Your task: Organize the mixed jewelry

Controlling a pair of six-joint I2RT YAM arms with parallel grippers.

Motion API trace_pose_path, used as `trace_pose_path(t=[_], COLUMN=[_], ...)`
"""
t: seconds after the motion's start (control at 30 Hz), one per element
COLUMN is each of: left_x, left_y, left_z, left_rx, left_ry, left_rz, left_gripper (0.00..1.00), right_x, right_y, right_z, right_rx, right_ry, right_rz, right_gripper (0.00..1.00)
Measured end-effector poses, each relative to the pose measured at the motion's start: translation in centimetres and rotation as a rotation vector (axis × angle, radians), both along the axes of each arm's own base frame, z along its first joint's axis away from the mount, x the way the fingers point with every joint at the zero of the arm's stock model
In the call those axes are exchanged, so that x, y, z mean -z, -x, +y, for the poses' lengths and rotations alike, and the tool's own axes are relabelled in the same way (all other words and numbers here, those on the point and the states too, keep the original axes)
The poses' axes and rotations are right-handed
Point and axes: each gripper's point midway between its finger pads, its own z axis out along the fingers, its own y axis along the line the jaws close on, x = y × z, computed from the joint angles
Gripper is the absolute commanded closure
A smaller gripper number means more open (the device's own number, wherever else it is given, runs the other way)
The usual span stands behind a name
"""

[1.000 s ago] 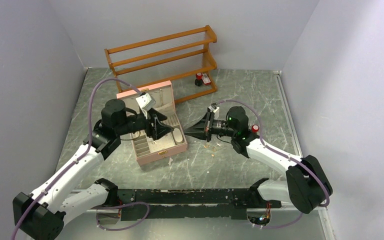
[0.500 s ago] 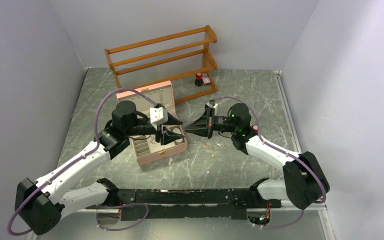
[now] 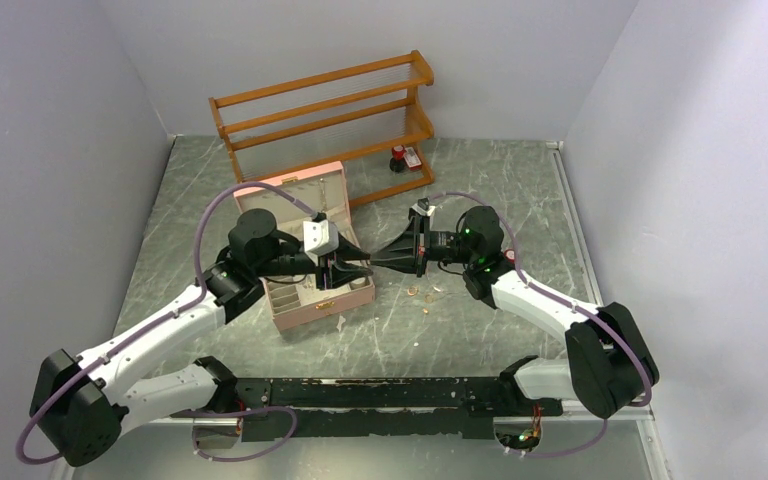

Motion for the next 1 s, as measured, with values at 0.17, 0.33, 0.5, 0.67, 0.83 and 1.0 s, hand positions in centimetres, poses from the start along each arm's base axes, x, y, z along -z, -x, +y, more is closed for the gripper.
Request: trace_pose_path(t=[0.17,0.33,0.5,0.67,0.83,1.0], left_x=[0.6,0.5,0.4,-0.4,-1.3,-1.1], left_y=[-0.2,-0.2,-0.3,-0.2,0.1,0.0], left_z=[-0.2,-0.3,-0.2,0.1,0.4,0.3], left_rx=[-0.001,-0.004,-0.015,-0.033,-0.035,-0.035], left_ry=[-0.010,-0.009,-0.008,0.006,0.026,0.021], left_rz=[0.022,0.026,0.032,0.012,-0.012,-0.007], left_gripper=[0.76,0.70,0.58,0.66,0.68,0.65], right_x=[-0.1,-0.4,-0.5,-0.5,-0.3,-0.3], right_y=[0.0,0.0,-0.1,-0.2,-0.3,-0.3], right_z=[0.0,-0.1,-0.1,-0.2,-0.3,-0.3], right_rx=[0.001,0.002,0.005,0.009,0.013,0.014], right_ry=[-0.006,-0.015,-0.021,-0.020,-0.014,-0.014], right_rz=[-0.002,-0.009,-0.016,-0.016,-0.018,-0.019], right_gripper=[1.00,1.00,1.00,1.00,1.00,1.00])
